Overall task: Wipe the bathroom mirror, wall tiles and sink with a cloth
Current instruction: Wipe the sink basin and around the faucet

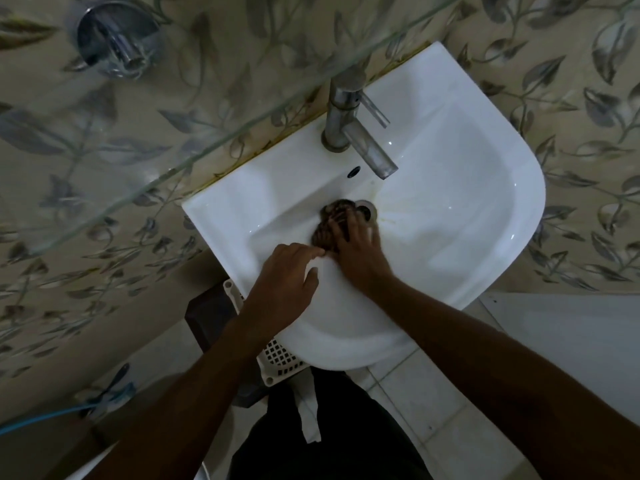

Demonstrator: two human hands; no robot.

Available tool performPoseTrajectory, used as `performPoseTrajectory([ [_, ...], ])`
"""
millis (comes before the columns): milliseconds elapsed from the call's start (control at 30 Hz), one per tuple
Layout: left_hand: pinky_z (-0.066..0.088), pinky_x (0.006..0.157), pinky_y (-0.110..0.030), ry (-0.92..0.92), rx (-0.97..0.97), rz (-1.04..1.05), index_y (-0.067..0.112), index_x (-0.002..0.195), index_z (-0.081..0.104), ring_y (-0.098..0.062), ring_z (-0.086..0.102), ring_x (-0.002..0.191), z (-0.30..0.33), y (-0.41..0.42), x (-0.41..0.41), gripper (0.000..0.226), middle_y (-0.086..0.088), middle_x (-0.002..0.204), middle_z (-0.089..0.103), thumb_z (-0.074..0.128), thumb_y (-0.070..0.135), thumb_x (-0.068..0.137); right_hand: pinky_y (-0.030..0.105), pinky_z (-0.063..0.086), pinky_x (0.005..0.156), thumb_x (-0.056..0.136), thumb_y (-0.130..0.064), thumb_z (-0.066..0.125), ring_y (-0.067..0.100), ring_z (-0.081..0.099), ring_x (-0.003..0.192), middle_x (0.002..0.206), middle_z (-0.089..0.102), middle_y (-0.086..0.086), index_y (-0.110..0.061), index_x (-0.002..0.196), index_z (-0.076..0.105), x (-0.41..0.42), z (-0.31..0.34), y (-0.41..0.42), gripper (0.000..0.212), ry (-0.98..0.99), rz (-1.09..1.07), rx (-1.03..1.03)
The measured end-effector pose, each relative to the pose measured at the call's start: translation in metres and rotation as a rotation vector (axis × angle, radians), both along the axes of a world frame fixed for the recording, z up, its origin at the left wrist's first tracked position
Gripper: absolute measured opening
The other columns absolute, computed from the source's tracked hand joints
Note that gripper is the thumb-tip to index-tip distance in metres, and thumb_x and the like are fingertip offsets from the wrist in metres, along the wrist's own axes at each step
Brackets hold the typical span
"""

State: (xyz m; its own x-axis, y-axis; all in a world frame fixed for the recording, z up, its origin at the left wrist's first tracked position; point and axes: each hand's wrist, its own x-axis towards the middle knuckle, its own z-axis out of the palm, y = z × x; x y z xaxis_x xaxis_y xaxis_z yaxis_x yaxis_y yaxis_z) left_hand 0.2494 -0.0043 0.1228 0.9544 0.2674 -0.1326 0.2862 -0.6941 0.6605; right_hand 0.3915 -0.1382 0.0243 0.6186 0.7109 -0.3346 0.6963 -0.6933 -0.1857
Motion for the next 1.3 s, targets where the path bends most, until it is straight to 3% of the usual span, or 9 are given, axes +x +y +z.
performPoseTrajectory([
  [233,0.038,0.1,-0.023,-0.027,0.037,0.011,0.019,0.124,0.064,-0.013,0.051,0.109,0.001,0.008,-0.006,0.037,0.003,0.116,0.066,0.047,0.03,0.094,0.06,0.007,0.124,0.098,-0.029,0.044,0.041,0.0,0.154,0.166,0.002,0.025,-0.008,0.16,0.012,0.122,0.002,-0.032,0.072,-0.26,-0.276,-0.069],
  [367,0.043,0.098,-0.032,0.003,0.02,-0.016,0.014,0.128,0.062,-0.021,0.056,0.11,0.0,0.001,0.005,0.035,-0.003,0.117,0.066,0.056,0.018,0.094,0.063,0.03,0.115,0.101,-0.019,0.043,0.046,0.015,0.15,0.166,0.011,0.019,-0.011,0.158,0.018,0.109,0.011,-0.017,0.063,-0.034,-0.387,0.085],
  [500,0.046,0.101,-0.04,0.079,-0.02,-0.102,0.015,0.134,0.057,-0.025,0.054,0.116,-0.003,-0.017,0.043,0.04,-0.006,0.126,0.062,0.051,0.023,0.095,0.055,0.018,0.123,0.103,-0.013,0.044,0.038,0.01,0.153,0.168,0.006,0.011,-0.015,0.16,0.016,0.037,0.013,0.005,0.064,0.211,-0.295,0.237],
  [600,0.04,0.105,-0.034,0.156,-0.062,-0.084,0.016,0.137,0.054,-0.024,0.048,0.126,-0.006,-0.029,0.072,0.04,-0.007,0.139,0.052,0.054,0.021,0.098,0.061,0.017,0.122,0.098,-0.01,0.059,0.051,0.008,0.15,0.161,0.011,0.034,0.001,0.153,0.028,0.004,0.008,-0.007,0.065,0.239,-0.05,0.305],
  [767,0.04,0.106,-0.038,0.219,-0.078,-0.136,0.012,0.139,0.05,-0.029,0.046,0.13,-0.015,-0.04,0.093,0.045,-0.01,0.146,0.043,0.058,0.019,0.096,0.066,0.032,0.113,0.099,-0.011,0.046,0.056,0.03,0.142,0.16,0.021,0.033,-0.006,0.145,0.049,0.047,0.004,-0.044,0.046,0.169,0.204,0.111],
  [900,0.04,0.108,-0.043,0.232,-0.099,-0.185,0.012,0.141,0.047,-0.032,0.046,0.129,-0.018,-0.05,0.104,0.046,-0.012,0.146,0.043,0.057,0.019,0.097,0.061,0.01,0.122,0.101,-0.019,0.051,0.04,0.004,0.155,0.169,0.009,0.006,-0.033,0.155,0.034,0.108,0.023,-0.074,0.058,-0.037,0.261,-0.104],
  [1000,0.039,0.107,-0.043,0.219,-0.12,-0.178,0.014,0.142,0.046,-0.03,0.045,0.13,-0.019,-0.054,0.11,0.046,-0.01,0.148,0.042,0.057,0.021,0.098,0.058,0.003,0.124,0.102,-0.027,0.049,0.036,-0.007,0.155,0.17,-0.001,0.001,-0.036,0.155,0.029,0.135,0.043,-0.081,0.058,-0.031,0.055,-0.307],
  [1133,0.04,0.107,-0.042,0.21,-0.138,-0.187,0.015,0.143,0.046,-0.029,0.044,0.131,-0.025,-0.058,0.114,0.047,-0.01,0.148,0.043,0.058,0.021,0.098,0.068,0.013,0.117,0.094,-0.024,0.035,0.053,0.026,0.145,0.163,0.023,0.021,-0.016,0.15,0.045,0.093,0.032,-0.081,0.057,0.076,0.104,-0.128],
  [1300,0.04,0.107,-0.039,0.224,-0.139,-0.198,0.014,0.142,0.046,-0.028,0.043,0.132,-0.026,-0.058,0.122,0.047,-0.01,0.146,0.043,0.058,0.02,0.097,0.068,0.043,0.099,0.087,-0.018,0.038,0.049,0.057,0.123,0.141,0.058,0.018,-0.017,0.127,0.069,0.087,0.044,-0.11,0.051,0.067,0.442,-0.084],
])
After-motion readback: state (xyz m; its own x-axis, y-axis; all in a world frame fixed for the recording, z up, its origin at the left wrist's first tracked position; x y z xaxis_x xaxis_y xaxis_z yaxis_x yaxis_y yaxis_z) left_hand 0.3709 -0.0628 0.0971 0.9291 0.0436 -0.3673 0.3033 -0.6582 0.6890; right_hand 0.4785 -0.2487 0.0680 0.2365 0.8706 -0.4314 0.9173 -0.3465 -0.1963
